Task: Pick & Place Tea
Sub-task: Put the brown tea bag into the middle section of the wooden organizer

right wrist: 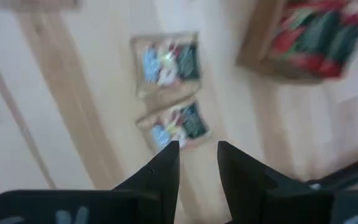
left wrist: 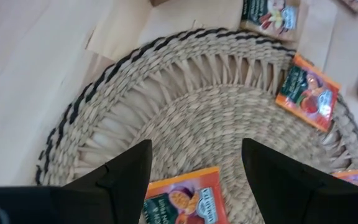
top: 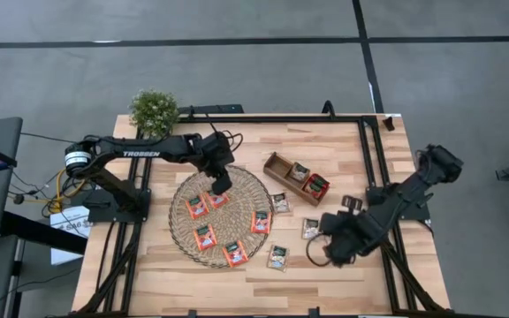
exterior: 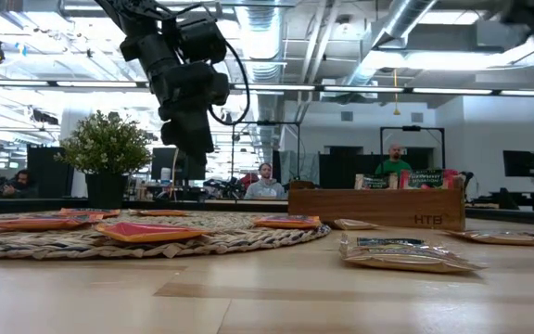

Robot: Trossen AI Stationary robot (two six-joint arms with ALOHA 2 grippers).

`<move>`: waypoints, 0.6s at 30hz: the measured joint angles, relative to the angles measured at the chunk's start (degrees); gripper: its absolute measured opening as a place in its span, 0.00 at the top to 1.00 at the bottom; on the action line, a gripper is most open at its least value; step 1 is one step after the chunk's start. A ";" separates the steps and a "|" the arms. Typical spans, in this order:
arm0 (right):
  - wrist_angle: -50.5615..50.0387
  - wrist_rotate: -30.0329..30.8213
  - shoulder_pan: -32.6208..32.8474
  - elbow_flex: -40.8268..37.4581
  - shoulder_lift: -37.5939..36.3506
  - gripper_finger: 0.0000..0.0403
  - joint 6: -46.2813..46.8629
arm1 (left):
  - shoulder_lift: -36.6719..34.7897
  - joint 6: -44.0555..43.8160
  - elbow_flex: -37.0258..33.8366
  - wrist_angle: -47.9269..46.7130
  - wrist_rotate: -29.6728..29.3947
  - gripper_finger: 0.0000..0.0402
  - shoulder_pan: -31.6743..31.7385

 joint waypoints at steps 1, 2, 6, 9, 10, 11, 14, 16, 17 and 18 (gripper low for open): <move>1.52 -0.86 0.55 -1.84 -0.65 0.75 0.39 | 0.00 -0.48 0.01 0.27 0.00 0.40 -0.23; 3.16 -1.75 0.82 -3.48 -1.13 0.75 0.48 | 0.00 -1.21 0.01 0.39 0.00 0.40 -0.46; 7.67 -3.95 0.69 -9.82 -2.12 0.75 -0.77 | 0.00 -3.56 0.02 0.55 0.00 0.40 -1.46; 10.13 -4.28 -0.34 -13.18 -2.10 0.75 -4.43 | 0.00 -4.89 0.02 0.57 0.01 0.40 -2.24; 11.29 -4.37 -0.88 -14.25 -2.10 0.75 -6.05 | 0.00 -5.25 0.02 0.56 0.00 0.40 -2.54; 13.04 -4.62 -1.49 -15.19 -2.01 0.75 -7.75 | 0.00 -5.83 0.02 0.57 0.00 0.40 -2.84; 16.41 -5.37 -3.21 -17.45 -1.95 0.74 -12.36 | 0.00 -6.54 0.02 0.53 0.00 0.40 -3.70; 18.53 -5.46 -4.32 -18.65 -1.92 0.72 -14.87 | 0.00 -7.15 0.02 0.54 0.00 0.40 -4.07; 19.34 -5.48 -4.78 -19.14 -1.92 0.71 -16.11 | 0.00 -7.40 0.02 0.54 -0.01 0.40 -4.22; 19.92 -5.48 -5.26 -19.61 -1.92 0.70 -17.25 | 0.00 -7.61 0.02 0.53 -0.02 0.40 -4.39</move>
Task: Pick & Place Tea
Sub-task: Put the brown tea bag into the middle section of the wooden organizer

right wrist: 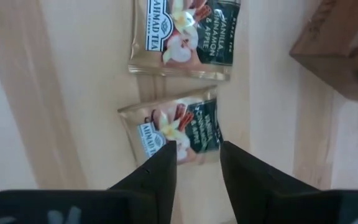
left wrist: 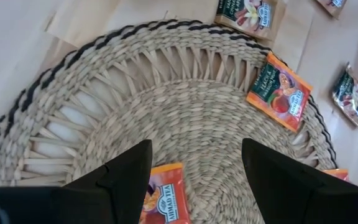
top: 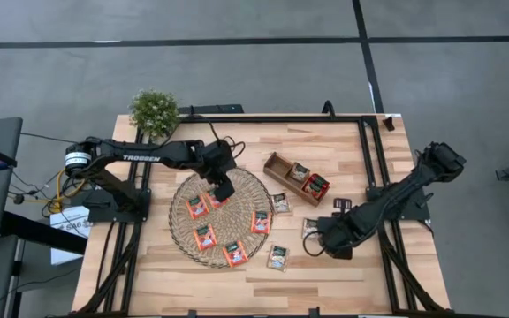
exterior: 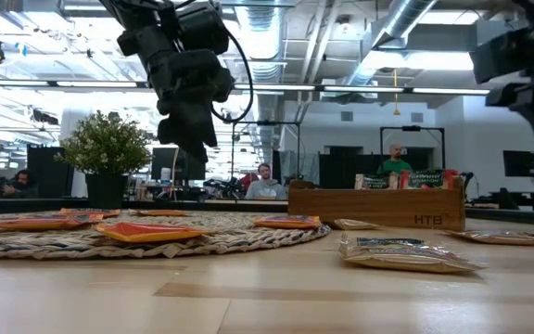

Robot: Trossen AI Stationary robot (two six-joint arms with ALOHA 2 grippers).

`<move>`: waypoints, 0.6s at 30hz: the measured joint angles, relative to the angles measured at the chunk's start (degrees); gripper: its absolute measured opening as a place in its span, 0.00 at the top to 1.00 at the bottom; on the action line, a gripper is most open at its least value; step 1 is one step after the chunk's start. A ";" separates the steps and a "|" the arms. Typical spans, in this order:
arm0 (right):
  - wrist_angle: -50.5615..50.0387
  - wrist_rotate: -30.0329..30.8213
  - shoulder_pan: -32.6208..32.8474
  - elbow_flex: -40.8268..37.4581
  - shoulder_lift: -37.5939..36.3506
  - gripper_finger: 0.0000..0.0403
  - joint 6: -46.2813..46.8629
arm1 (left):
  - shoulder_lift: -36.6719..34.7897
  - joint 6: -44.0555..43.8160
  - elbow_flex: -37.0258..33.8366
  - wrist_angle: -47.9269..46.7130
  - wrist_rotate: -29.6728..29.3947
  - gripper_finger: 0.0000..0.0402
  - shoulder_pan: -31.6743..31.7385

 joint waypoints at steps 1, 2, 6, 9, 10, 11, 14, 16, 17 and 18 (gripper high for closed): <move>0.38 -0.04 -0.42 -0.43 0.00 0.69 -1.02 | 0.00 -0.09 0.00 -0.01 0.00 0.40 -0.09; 0.66 -0.10 -0.80 -0.80 0.00 0.67 -1.65 | 0.00 -0.12 0.00 -0.02 0.00 0.40 -0.22; 1.54 -0.32 -1.79 -2.87 0.00 0.61 -2.80 | 0.00 -0.16 0.00 -0.02 -0.02 0.40 -0.38; 3.14 -1.23 -1.84 -4.30 0.00 0.57 -3.49 | 0.00 -0.14 0.00 -0.02 -0.02 0.40 -0.38; 3.67 -1.56 -1.98 -4.69 0.00 0.55 -3.81 | 0.00 -0.13 0.00 0.00 -0.04 0.40 -0.38; 4.37 -1.65 -2.15 -5.00 0.00 0.55 -4.01 | 0.00 -0.13 0.00 -0.02 -0.05 0.40 -0.38; 5.66 -1.68 -2.82 -6.20 0.00 0.54 -4.04 | 0.00 -0.09 0.00 0.00 -0.28 0.40 -0.38; 7.36 -1.77 -3.68 -7.39 0.00 0.54 -4.02 | 0.00 -0.09 0.00 0.04 -0.48 0.40 -0.38; 8.38 -1.86 -4.20 -7.99 0.00 0.54 -4.02 | 0.00 -0.07 0.00 0.03 -0.50 0.40 -0.38; 9.23 -2.11 -4.76 -8.50 0.00 0.55 -3.99 | 0.00 -0.06 0.00 0.02 -0.50 0.40 -0.38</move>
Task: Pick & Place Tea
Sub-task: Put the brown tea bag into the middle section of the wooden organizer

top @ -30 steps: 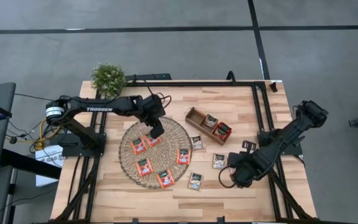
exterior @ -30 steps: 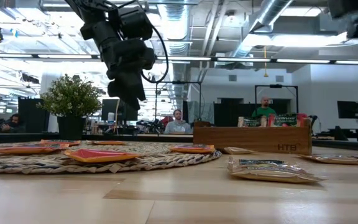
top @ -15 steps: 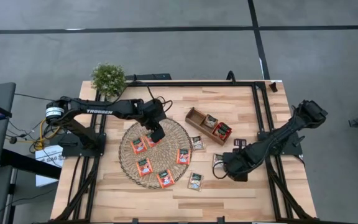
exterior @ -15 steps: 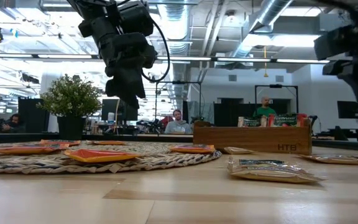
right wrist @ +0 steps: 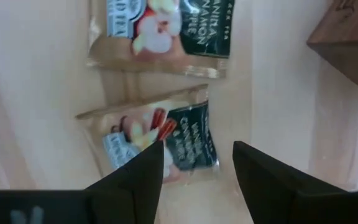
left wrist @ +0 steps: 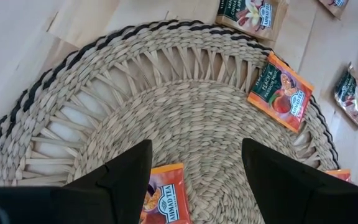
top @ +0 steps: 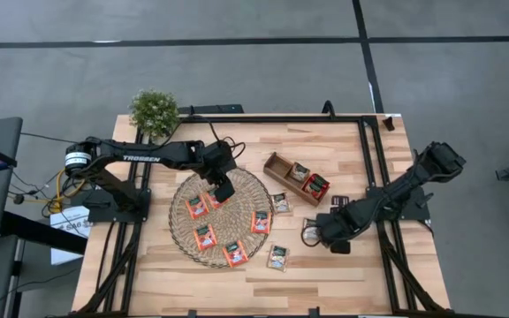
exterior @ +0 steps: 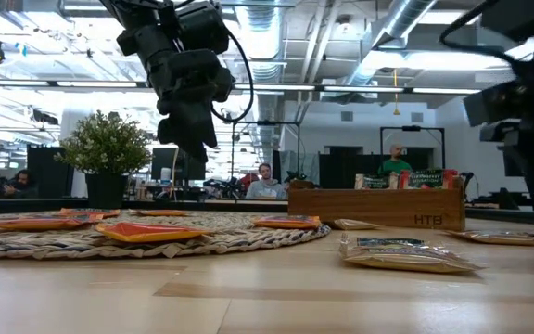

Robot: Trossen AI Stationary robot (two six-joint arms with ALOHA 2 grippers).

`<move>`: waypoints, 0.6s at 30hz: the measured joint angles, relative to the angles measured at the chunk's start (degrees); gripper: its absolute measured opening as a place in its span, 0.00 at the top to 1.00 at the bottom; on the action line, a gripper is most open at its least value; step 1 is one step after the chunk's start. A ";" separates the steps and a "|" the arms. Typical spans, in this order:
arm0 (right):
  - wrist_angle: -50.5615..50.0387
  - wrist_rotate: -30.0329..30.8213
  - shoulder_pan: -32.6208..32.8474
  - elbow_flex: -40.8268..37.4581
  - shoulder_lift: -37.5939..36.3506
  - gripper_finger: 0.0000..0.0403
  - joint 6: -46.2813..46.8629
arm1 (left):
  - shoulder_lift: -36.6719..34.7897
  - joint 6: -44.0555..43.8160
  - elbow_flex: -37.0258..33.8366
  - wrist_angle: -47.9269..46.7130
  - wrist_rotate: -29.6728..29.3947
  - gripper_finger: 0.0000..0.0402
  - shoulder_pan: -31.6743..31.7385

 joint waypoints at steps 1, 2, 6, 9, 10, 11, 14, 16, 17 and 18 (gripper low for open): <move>0.60 -0.23 -0.51 -0.42 0.00 0.55 -0.01 | 0.00 0.04 0.00 0.00 0.00 0.40 0.00; 1.21 -0.42 -1.04 -0.71 0.00 0.55 -0.08 | 0.00 0.10 0.00 0.00 0.01 0.40 0.00; 3.46 -0.62 -3.02 -2.01 0.00 0.57 -0.42 | 0.00 0.18 0.00 0.00 0.00 0.40 0.00; 5.02 -1.28 -4.19 -3.55 0.00 0.58 -0.91 | 0.00 0.20 0.00 0.00 0.00 0.40 0.00; 5.41 -1.61 -4.39 -4.08 -0.02 0.58 -0.90 | 0.00 0.20 0.00 0.00 0.02 0.40 0.00; 5.74 -1.89 -4.59 -4.39 -0.15 0.58 -0.90 | 0.00 0.22 0.00 0.00 0.00 0.40 0.00; 6.18 -2.35 -4.91 -4.92 -0.24 0.58 -0.90 | 0.00 0.56 0.00 0.00 0.01 0.40 0.00; 6.40 -2.39 -4.93 -5.00 -0.24 0.58 -0.92 | 0.00 0.60 0.00 0.00 0.01 0.40 0.00; 6.54 -2.48 -4.92 -5.00 -0.22 0.58 -0.98 | 0.00 0.60 0.00 0.00 0.02 0.40 0.00; 6.72 -2.59 -4.92 -5.02 -0.20 0.59 -1.03 | 0.00 0.60 0.00 0.00 0.00 0.40 0.00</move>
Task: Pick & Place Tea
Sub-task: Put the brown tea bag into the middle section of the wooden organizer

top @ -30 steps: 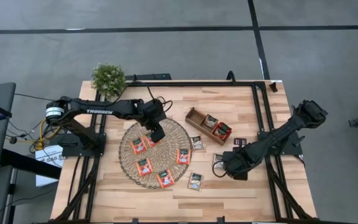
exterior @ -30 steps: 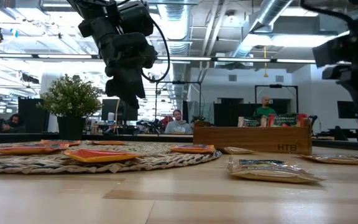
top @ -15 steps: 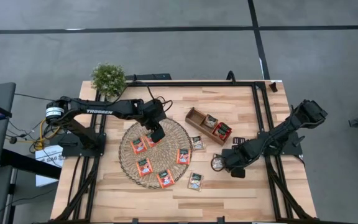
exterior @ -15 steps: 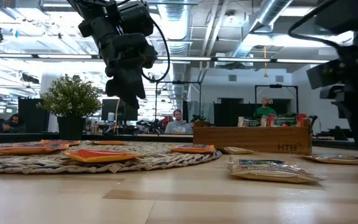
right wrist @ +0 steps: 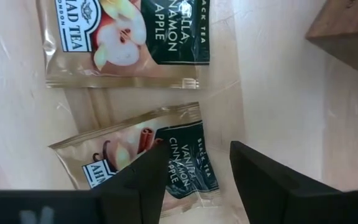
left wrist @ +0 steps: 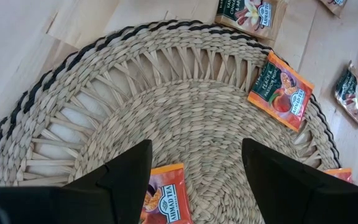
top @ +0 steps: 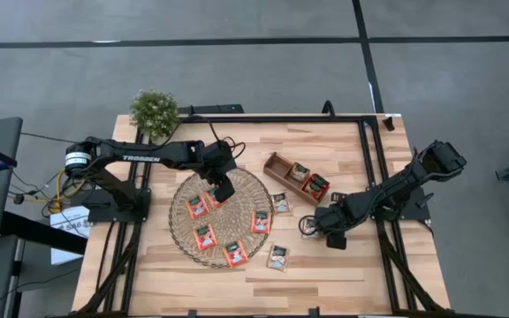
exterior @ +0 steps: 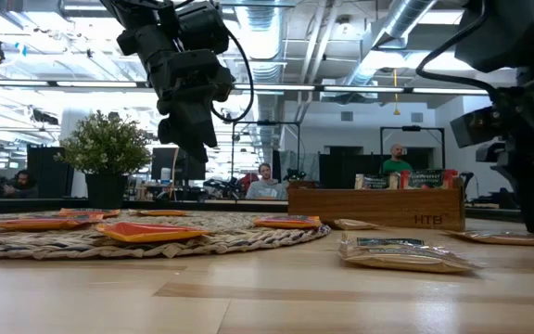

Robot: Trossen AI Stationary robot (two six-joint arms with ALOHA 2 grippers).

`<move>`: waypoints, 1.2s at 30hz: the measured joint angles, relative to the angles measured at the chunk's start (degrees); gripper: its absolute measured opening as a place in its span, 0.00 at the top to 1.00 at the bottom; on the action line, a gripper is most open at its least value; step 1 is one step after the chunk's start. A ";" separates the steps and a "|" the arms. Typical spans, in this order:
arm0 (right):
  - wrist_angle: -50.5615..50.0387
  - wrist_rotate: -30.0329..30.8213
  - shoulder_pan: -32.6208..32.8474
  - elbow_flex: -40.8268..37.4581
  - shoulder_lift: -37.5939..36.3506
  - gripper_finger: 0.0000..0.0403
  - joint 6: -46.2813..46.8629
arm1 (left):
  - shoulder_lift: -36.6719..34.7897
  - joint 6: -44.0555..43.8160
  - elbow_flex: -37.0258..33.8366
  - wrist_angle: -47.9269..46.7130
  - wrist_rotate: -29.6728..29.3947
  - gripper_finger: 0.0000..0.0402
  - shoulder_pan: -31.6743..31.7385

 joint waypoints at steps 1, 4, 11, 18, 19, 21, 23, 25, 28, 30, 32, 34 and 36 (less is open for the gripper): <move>0.15 -0.13 0.00 -0.04 0.00 0.60 0.00 | 0.00 0.00 0.00 0.00 0.00 0.40 0.00; 0.53 -1.14 -0.02 -0.06 0.04 0.65 0.04 | 0.00 0.60 0.00 0.00 0.00 0.40 0.00; 1.13 -3.01 -0.20 -0.06 0.11 0.81 0.17 | 0.00 0.83 0.00 0.00 0.00 0.40 0.00; 0.89 -4.37 -0.42 -0.09 0.15 0.95 0.79 | 0.00 0.85 0.00 0.00 0.01 0.40 0.00; 0.70 -4.50 -0.42 -0.09 0.15 0.97 1.10 | 0.00 0.85 0.00 0.00 0.01 0.40 0.00; -0.11 -4.65 -0.34 0.25 0.00 0.99 2.15 | 0.00 0.85 0.00 0.00 0.01 0.40 0.00; -3.01 -4.70 -0.26 1.06 -0.04 0.98 3.29 | 0.00 0.85 0.00 0.00 0.01 0.40 0.00; -5.63 -4.65 -0.26 2.82 -0.05 0.98 4.02 | 0.00 0.85 0.00 0.00 0.02 0.40 0.00; -11.44 -4.43 -0.16 6.17 -0.11 1.00 5.19 | 0.00 0.85 0.00 0.01 0.01 0.40 0.00; -14.26 -4.10 0.17 8.76 -0.11 0.99 5.66 | 0.00 0.86 0.00 0.00 0.02 0.40 0.00; -16.44 -3.15 0.82 11.69 -0.13 0.99 6.91 | 0.00 1.04 0.00 0.00 0.02 0.40 0.00; -19.98 -1.67 1.48 14.74 -0.13 1.00 8.17 | 0.00 1.28 0.00 0.00 0.02 0.40 0.00; -22.14 0.03 1.99 18.30 -0.20 1.00 10.07 | 0.00 2.14 0.00 -0.02 0.02 0.40 0.02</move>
